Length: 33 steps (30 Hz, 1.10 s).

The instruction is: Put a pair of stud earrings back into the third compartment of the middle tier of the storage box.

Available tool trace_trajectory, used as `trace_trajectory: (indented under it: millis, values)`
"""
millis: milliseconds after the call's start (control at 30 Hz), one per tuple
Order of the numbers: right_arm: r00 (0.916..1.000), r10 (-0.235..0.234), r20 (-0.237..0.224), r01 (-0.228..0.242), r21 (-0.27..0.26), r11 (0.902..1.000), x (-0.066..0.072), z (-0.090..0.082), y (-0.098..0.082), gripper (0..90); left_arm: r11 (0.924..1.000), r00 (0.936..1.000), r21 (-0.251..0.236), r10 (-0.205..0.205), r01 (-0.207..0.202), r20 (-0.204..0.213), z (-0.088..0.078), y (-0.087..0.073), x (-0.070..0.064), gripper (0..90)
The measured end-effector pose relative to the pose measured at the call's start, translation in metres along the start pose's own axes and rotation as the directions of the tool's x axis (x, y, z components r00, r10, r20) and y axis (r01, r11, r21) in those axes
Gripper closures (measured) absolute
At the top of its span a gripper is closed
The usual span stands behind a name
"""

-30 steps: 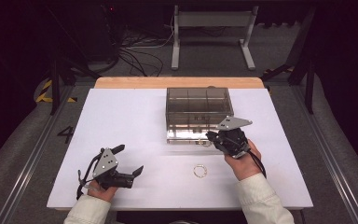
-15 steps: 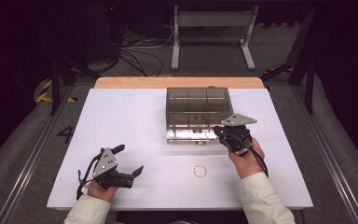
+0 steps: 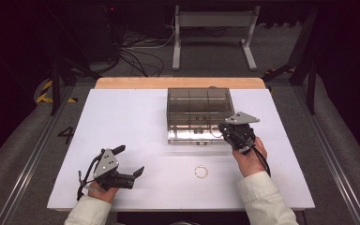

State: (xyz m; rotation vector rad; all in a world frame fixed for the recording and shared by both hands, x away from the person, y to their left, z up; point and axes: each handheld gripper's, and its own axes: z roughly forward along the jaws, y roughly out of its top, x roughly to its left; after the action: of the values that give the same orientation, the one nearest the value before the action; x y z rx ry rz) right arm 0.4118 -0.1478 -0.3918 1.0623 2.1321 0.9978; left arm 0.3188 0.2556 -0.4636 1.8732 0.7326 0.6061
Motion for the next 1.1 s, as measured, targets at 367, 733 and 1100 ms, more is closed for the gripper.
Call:
trace_trajectory:
  millis: [367,733,1100]
  values:
    - [0.999,0.018,0.04,-0.019,0.012,0.9998,-0.007,0.006,-0.004,87.1,1.0,1.0,0.0,0.001,-0.001,0.0,0.0,0.0,0.0,0.7]
    - [0.9983,0.009,0.058,-0.01,0.025,0.9996,-0.008,0.013,-0.005,87.0,1.0,1.0,0.0,0.001,-0.001,0.0,0.0,0.0,0.0,0.7]
    - [0.9971,-0.008,0.075,0.003,0.062,0.9981,-0.007,0.023,-0.008,87.0,1.0,1.0,0.0,0.001,-0.001,0.0,0.0,0.0,0.0,0.7]
